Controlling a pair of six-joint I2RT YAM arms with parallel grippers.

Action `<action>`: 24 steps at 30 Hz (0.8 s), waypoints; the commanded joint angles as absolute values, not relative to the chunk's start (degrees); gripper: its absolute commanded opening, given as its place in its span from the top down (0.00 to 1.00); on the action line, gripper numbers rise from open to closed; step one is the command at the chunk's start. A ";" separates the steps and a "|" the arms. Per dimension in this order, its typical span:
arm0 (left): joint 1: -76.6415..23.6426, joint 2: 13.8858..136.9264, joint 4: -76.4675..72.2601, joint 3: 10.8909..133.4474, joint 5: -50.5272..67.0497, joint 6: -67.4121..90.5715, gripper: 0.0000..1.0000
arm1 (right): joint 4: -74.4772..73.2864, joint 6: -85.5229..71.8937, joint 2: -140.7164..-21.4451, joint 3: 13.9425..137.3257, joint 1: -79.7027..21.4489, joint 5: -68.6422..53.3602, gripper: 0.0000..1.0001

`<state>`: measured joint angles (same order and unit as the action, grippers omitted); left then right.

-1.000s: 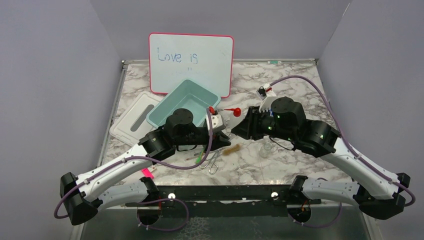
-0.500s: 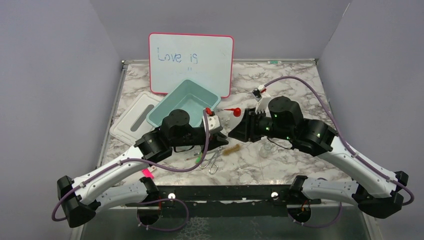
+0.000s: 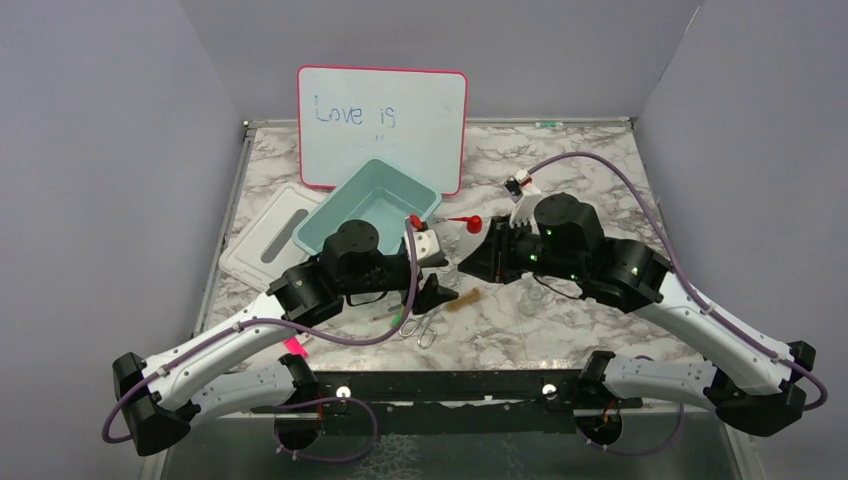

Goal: Organize the chemistry lab equipment

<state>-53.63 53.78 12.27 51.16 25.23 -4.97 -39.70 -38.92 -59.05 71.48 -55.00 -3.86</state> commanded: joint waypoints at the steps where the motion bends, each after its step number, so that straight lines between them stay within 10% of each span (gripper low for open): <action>1: -53.71 52.51 12.00 52.08 16.48 -2.74 0.25 | -38.76 -36.84 -59.67 71.85 -54.40 3.55 0.84; 12: -53.70 47.45 11.34 49.47 -1.67 6.41 0.15 | -40.13 -25.88 -67.98 70.75 -33.53 11.58 0.85; 24: -53.70 50.34 5.39 46.64 5.12 9.63 0.15 | -39.99 -26.07 -66.74 60.32 -24.64 26.55 0.84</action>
<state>-53.63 48.77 9.96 47.81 2.28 7.70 -41.69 -26.85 -67.66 63.83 -27.40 22.17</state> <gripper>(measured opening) 0.848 0.201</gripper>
